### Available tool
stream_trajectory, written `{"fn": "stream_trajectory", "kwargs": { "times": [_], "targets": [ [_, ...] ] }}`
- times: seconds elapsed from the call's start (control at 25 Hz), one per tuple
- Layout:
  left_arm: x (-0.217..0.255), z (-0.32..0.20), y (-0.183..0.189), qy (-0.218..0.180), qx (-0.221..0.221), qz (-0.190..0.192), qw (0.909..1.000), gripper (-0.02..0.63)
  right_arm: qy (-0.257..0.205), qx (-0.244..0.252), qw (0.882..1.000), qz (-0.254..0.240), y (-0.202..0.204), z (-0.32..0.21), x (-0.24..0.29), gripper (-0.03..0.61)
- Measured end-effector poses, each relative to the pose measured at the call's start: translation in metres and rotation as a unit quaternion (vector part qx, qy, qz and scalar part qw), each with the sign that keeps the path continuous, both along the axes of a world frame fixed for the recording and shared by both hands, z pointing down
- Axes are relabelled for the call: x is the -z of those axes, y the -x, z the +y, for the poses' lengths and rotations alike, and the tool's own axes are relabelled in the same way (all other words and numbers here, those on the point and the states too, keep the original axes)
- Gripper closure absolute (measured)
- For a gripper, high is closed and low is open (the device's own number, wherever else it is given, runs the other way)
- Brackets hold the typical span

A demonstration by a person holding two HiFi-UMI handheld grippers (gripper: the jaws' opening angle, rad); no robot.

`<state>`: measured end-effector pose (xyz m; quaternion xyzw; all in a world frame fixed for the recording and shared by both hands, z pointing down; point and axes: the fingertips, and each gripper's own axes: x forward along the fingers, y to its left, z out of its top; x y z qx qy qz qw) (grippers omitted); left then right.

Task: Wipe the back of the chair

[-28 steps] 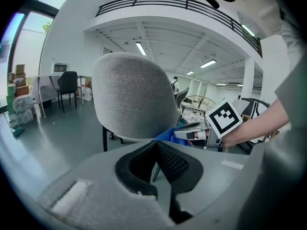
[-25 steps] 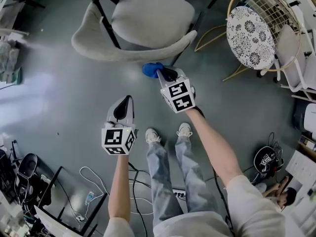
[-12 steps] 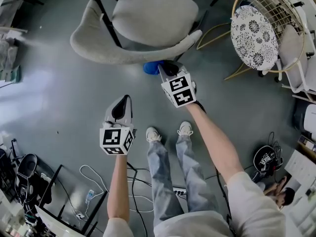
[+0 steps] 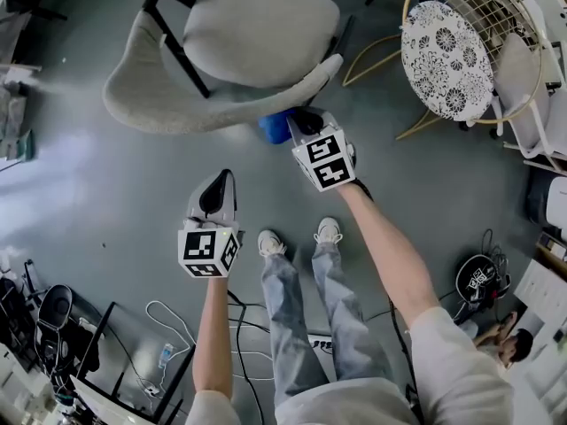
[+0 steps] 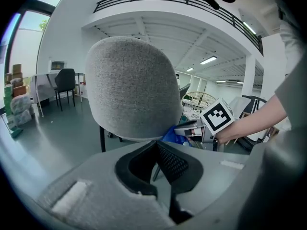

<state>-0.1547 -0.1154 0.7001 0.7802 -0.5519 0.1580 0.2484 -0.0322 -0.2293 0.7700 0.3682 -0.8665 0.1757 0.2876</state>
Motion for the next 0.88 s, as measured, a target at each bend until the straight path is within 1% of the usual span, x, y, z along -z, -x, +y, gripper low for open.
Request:
{"fn": "stream_trajectory", "kwargs": {
  "times": [0.32,0.6,0.88],
  "targets": [
    [-0.003,-0.018,-0.033,0.003,-0.011,0.008,0.9999,0.611,-0.002,-0.020,1.000,0.006,-0.042,-0.023,-0.002,0.546],
    [-0.008,-0.033,-0.054,0.007,-0.021,0.006,0.9997,0.611,-0.005,-0.063,0.998,0.008,-0.088,-0.059,-0.006,0.548],
    [-0.010,-0.038,-0.066,0.010,-0.028,0.003,0.9995,0.611,-0.008,-0.100,0.995,0.008,-0.115,-0.087,-0.003,0.548]
  ]
}}
